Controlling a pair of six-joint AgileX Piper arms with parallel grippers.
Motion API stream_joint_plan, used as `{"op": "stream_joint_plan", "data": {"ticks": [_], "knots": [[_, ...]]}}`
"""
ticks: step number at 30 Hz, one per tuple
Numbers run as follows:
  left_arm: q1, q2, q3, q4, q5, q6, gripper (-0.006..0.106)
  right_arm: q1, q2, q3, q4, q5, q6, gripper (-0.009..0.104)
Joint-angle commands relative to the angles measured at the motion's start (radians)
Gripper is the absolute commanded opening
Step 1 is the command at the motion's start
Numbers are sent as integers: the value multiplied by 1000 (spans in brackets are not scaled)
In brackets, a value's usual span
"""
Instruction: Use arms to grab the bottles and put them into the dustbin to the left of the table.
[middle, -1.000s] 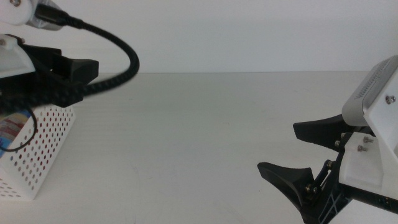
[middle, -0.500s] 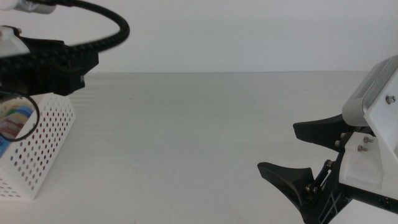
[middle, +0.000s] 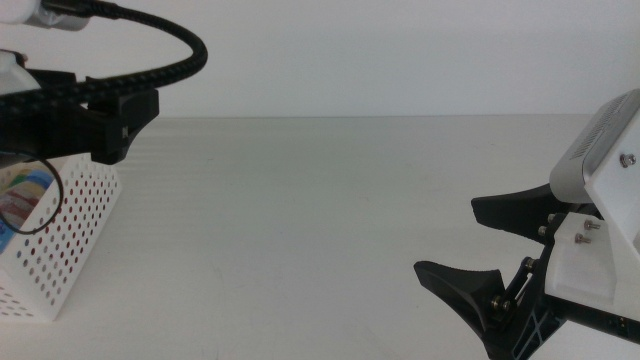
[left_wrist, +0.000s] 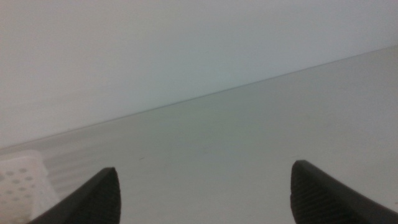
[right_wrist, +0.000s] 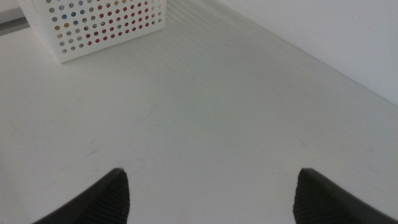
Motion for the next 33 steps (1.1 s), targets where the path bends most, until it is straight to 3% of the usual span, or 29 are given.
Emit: {"op": "stream_joint_plan", "data": {"ticks": [1,7,21,33], "knots": [[-4,-18,-28,43,-61,-59,90,0,-9,-28,-9,-66,-14,78],[-4,-58,-28,100,-78,-59,90,0,-9,-28,-9,-66,-14,78],[-2,-118,-24,99,-79,-58,90,-30,-16,-28,18,-66,-14,78],[-2,-326,264,103,-87,-58,90,-457,-156,-28,18,-67,-14,78]]}}
